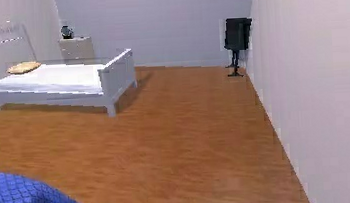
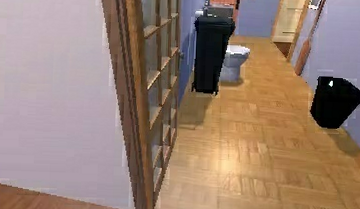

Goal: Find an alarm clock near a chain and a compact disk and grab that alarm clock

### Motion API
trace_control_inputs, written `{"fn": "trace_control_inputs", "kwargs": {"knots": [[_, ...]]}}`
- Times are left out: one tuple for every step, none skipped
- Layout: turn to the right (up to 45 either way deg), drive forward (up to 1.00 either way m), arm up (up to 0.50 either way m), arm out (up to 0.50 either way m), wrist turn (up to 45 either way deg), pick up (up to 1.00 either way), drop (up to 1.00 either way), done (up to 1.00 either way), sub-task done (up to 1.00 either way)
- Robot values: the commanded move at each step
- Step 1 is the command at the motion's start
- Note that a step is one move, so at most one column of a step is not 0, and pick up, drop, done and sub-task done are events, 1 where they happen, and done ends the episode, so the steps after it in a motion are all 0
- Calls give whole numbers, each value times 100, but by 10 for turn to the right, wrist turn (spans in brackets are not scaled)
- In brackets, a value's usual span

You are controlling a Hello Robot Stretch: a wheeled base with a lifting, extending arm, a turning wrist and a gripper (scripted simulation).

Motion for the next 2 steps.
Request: {"fn": "trace_control_inputs", "kwargs": {"knots": [[0,100,0,0,0,0,0,0,0],[0,100,0,0,0,0,0,0,0]]}}
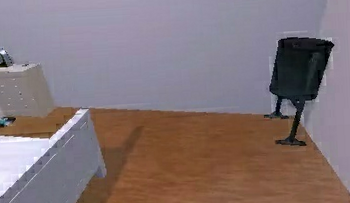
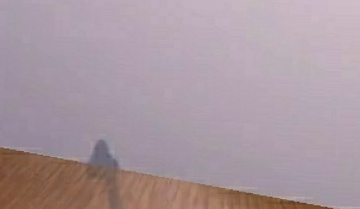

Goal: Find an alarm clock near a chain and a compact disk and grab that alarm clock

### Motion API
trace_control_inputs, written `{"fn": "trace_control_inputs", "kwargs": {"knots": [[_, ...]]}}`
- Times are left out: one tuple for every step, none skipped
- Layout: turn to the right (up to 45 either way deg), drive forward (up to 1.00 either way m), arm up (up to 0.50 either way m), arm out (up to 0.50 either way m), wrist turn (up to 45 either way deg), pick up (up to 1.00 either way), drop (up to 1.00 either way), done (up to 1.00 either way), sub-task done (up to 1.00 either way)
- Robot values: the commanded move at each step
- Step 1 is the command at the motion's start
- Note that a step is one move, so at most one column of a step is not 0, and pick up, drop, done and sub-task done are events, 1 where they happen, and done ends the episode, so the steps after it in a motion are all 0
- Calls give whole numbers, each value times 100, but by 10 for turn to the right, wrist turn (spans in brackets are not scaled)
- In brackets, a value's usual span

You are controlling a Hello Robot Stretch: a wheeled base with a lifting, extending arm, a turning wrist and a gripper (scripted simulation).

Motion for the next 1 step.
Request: {"fn": "trace_control_inputs", "kwargs": {"knots": [[0,100,0,0,0,0,0,0,0]]}}
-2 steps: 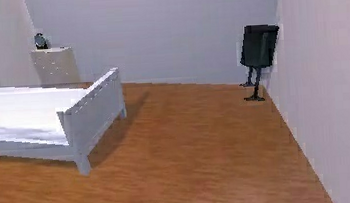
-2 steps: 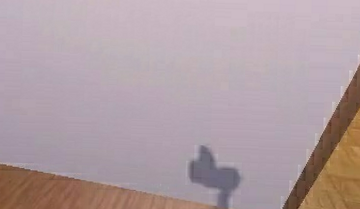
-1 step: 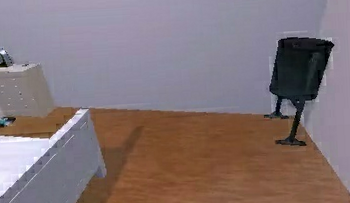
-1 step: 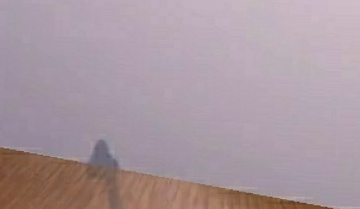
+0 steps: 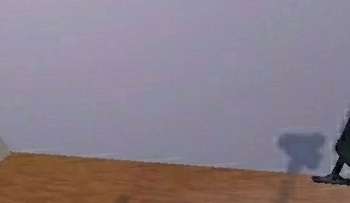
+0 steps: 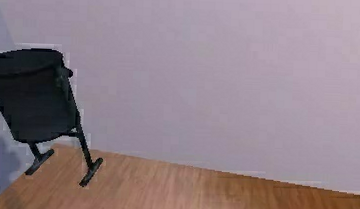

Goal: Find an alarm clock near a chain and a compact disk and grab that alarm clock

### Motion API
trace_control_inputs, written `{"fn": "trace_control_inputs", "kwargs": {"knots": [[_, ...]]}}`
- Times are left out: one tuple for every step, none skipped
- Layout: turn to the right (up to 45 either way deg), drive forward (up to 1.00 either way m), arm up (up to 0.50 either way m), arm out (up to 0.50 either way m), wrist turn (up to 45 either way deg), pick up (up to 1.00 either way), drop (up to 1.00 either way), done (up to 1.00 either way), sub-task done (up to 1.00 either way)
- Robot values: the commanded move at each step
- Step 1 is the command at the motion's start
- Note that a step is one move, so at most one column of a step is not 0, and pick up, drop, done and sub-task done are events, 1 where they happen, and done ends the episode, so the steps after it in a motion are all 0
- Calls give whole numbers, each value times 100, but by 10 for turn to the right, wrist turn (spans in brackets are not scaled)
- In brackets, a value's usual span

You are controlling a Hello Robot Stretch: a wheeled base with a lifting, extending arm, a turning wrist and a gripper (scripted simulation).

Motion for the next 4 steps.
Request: {"fn": "trace_control_inputs", "kwargs": {"knots": [[0,60,0,0,0,0,0,0,0],[210,0,0,0,0,0,0,0,0],[0,5,0,0,0,0,0,0,0],[-450,0,0,0,0,0,0,0,0]]}}
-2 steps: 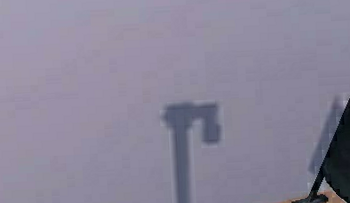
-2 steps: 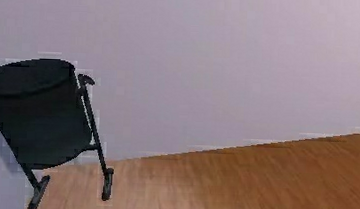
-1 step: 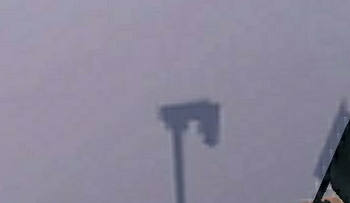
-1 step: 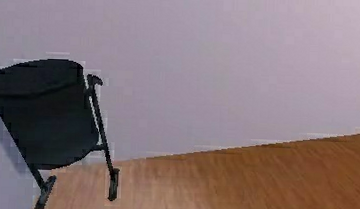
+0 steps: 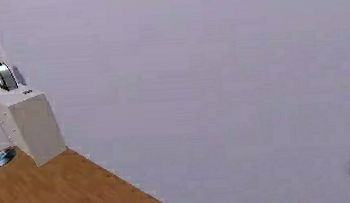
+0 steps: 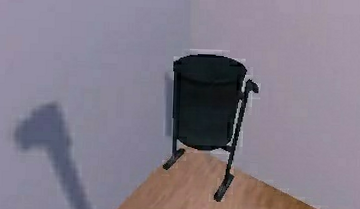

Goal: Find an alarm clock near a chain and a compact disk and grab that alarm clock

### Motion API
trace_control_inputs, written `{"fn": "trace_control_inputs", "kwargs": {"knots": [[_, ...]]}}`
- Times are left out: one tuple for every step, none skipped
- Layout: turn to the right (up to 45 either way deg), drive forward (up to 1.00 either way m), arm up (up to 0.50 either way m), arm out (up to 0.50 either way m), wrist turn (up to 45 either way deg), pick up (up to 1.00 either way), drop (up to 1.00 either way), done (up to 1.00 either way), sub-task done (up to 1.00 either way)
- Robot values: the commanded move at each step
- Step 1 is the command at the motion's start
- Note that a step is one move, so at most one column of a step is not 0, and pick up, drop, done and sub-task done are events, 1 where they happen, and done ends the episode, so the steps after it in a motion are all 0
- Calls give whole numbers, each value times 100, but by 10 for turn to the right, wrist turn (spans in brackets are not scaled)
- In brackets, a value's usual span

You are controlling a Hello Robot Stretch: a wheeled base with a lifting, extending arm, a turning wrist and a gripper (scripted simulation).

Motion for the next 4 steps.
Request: {"fn": "trace_control_inputs", "kwargs": {"knots": [[-360,0,0,0,0,0,0,0,0],[0,45,0,0,0,0,0,0,0],[-180,0,0,0,0,0,0,0,0],[0,90,0,0,0,0,0,0,0]]}}
